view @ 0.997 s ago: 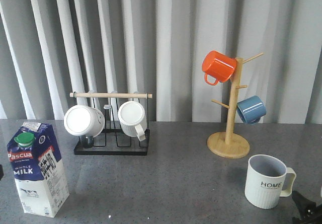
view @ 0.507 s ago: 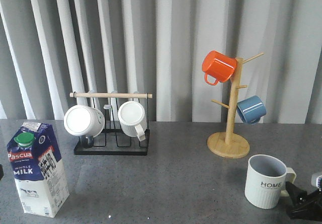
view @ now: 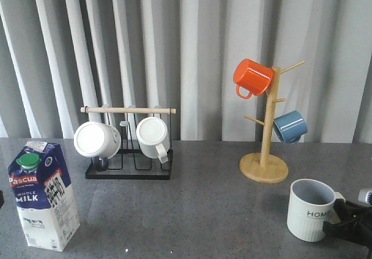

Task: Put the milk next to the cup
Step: 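Reach the right gripper to the white HOME mug and grasp it, then slide the HOME mug with the right gripper toward the table center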

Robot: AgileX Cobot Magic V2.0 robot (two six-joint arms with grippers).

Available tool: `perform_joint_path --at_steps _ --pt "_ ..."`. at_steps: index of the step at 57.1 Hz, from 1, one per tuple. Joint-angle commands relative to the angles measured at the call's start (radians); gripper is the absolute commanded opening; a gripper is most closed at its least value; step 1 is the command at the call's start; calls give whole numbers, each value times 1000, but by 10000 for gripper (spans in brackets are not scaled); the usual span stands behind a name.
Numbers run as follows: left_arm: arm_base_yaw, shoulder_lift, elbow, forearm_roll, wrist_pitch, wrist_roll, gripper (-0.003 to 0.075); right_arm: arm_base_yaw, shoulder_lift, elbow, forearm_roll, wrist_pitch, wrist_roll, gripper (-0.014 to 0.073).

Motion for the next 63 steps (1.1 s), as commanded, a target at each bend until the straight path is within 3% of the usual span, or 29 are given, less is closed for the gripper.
perform_joint_path --at_steps 1,7,12,17,26,35,45,63 --pt "2 -3 -35 -8 -73 -9 405 25 -64 -25 -47 -102 115 -4" --pt "2 -3 -35 -8 -73 -9 405 102 -110 -25 -33 -20 141 -4" --pt "2 -3 -35 -8 -73 -9 405 205 -161 -25 62 77 107 -4" --pt "2 -3 -35 -8 -73 -9 405 332 -189 -25 227 132 37 -4" --pt "2 -3 -35 -8 -73 -9 405 536 -185 -26 577 108 -105 -4" --pt "2 -3 -35 -8 -73 -9 405 684 -126 -75 905 76 -356 -4" --pt "2 -3 -35 -8 -73 -9 405 761 -57 -150 952 99 -553 -4" --pt "2 -3 -35 -8 -73 -9 405 788 8 -202 1059 115 -580 13"
